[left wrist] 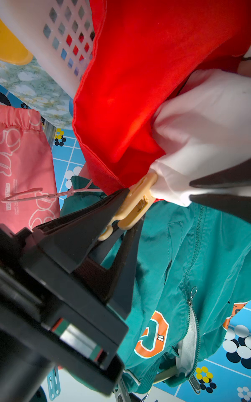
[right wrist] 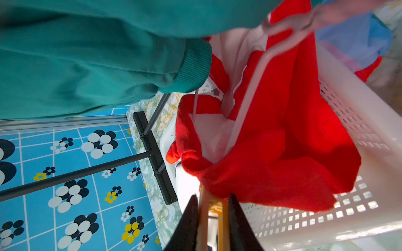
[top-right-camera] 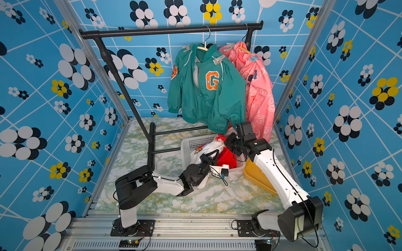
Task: Remove the clothespins securing jackets to the hanger
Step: Remove the clothespin from the hanger.
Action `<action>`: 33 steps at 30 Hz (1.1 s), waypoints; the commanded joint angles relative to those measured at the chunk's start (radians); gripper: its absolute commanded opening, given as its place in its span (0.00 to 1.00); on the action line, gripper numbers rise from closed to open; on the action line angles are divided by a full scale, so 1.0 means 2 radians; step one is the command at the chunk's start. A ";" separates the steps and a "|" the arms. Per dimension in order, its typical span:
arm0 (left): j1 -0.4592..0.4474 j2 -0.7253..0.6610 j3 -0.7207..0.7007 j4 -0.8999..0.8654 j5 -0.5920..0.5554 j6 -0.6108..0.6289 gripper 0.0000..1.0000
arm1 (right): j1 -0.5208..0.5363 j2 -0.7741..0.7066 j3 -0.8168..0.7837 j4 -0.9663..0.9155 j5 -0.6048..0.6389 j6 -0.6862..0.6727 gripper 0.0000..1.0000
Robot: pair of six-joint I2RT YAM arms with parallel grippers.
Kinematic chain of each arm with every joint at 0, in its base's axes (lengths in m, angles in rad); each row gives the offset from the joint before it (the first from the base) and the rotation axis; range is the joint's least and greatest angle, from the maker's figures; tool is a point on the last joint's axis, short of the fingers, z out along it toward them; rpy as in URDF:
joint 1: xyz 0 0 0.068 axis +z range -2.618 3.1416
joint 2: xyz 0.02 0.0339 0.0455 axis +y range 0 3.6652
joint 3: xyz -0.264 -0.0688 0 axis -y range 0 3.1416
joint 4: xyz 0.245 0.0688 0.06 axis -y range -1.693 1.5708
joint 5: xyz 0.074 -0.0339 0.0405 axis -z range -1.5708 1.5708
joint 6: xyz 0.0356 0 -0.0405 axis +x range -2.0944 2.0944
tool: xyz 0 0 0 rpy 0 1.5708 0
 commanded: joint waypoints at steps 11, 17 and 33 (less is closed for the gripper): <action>-0.007 -0.011 0.023 0.056 -0.020 0.003 0.00 | 0.003 -0.010 -0.035 0.076 0.057 0.026 0.13; -0.008 -0.021 0.019 0.044 -0.030 -0.002 0.00 | 0.003 -0.011 -0.030 0.074 0.065 0.025 0.11; -0.008 -0.031 0.014 0.025 -0.044 -0.012 0.00 | 0.003 -0.024 -0.034 0.087 0.086 0.029 0.08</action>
